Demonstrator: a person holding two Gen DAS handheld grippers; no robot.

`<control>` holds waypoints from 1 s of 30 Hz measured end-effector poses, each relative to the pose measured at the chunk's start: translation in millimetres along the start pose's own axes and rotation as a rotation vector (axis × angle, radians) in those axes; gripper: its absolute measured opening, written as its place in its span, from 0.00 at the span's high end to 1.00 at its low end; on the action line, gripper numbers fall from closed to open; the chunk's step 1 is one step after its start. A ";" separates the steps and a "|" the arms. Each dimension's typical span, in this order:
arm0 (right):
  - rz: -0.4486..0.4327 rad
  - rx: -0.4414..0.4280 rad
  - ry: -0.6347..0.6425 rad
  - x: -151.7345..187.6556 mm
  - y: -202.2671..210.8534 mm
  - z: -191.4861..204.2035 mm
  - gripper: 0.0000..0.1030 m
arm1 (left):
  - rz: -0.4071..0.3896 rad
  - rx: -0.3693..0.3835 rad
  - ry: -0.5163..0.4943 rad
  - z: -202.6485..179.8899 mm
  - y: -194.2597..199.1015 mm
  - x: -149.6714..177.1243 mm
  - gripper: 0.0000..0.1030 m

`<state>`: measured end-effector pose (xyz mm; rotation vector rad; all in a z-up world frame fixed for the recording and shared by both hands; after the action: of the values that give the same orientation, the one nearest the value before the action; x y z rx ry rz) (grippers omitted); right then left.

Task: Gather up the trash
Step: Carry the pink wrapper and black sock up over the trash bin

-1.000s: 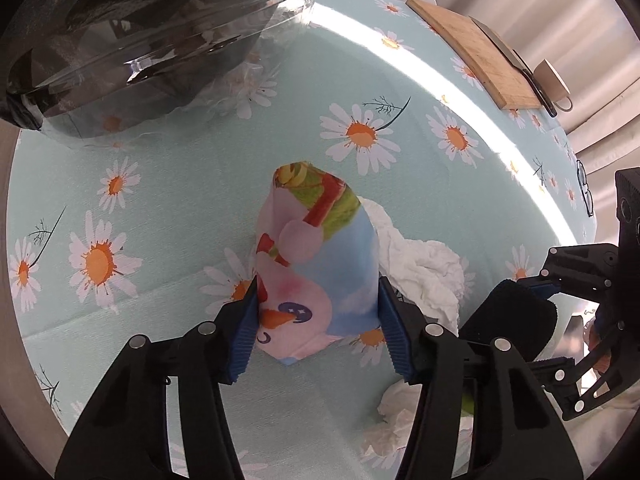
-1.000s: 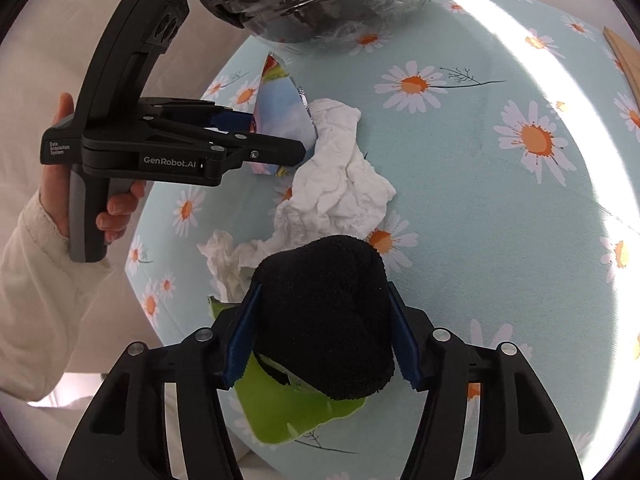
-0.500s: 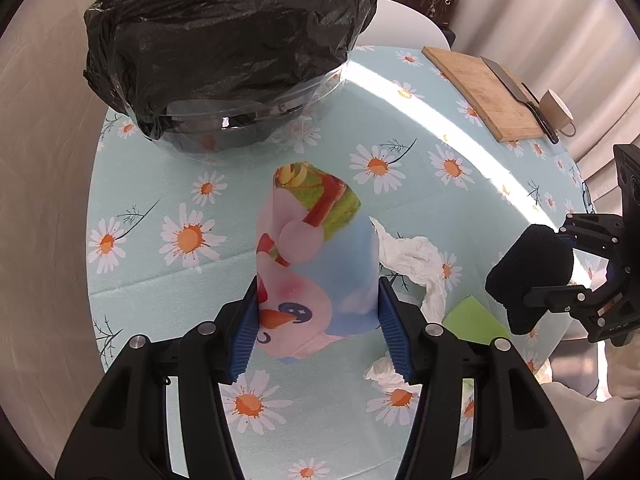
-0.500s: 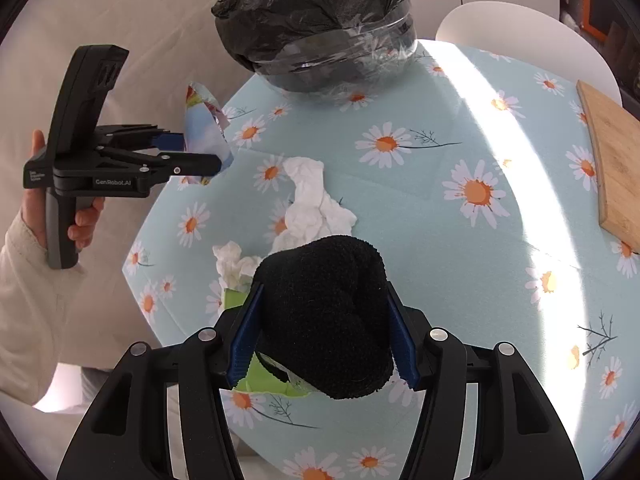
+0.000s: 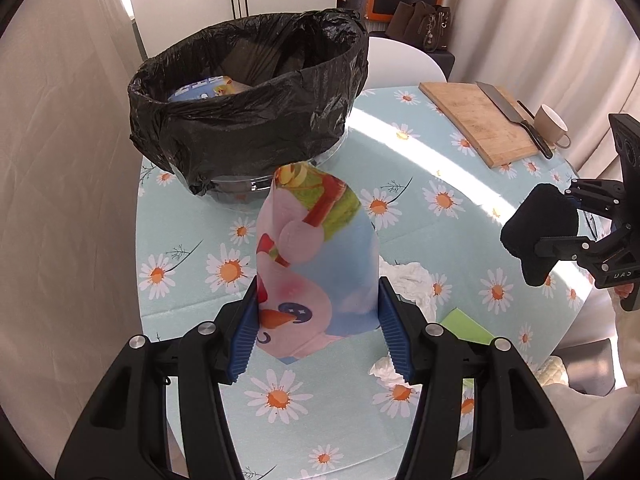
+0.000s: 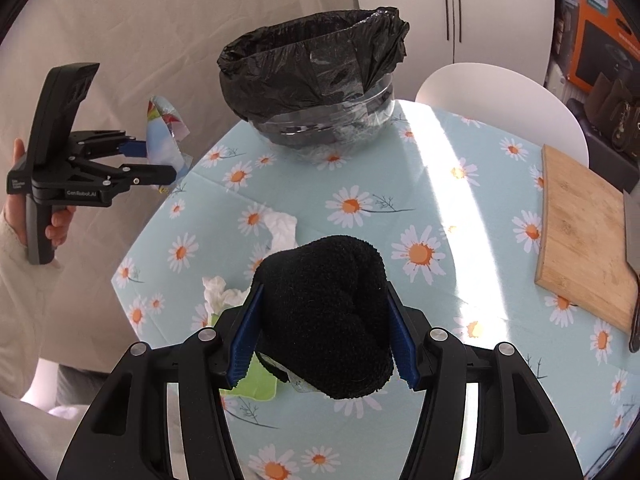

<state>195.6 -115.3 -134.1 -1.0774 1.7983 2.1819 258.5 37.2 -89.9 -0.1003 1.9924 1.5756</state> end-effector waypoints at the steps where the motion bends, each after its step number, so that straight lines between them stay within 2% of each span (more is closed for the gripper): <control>1: -0.003 0.012 0.005 -2.7 2.9 -1.1 0.48 | -0.014 -0.001 -0.006 -0.2 3.2 -3.2 0.46; 5: -0.023 0.073 0.008 -15.4 12.5 -5.8 0.48 | -0.058 0.015 -0.039 2.4 12.4 -18.7 0.46; 13: -0.043 0.134 -0.019 -52.0 25.6 -7.3 0.48 | -0.084 0.035 -0.079 23.3 28.1 -58.2 0.45; 21: -0.075 0.192 0.011 -101.3 33.8 -3.1 0.48 | -0.154 0.058 -0.112 43.4 48.8 -96.7 0.45; 30: -0.137 0.215 0.009 -161.2 35.4 -1.7 0.48 | -0.188 0.080 -0.142 59.1 48.7 -135.0 0.45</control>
<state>297.9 -72.6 -11.8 -1.1259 1.8515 1.8613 373.3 65.8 10.5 -0.1364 1.8747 1.3453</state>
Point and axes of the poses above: each gripper's, at about its wrist camera, not at the fingertips, and y roughly against the way its jaws point, z to its left, x to its underside, the point moved 6 cm from there along -y, roughly the way its jaws point, and after that the axes turned 14 degrees about y, right-handed, at the moved point
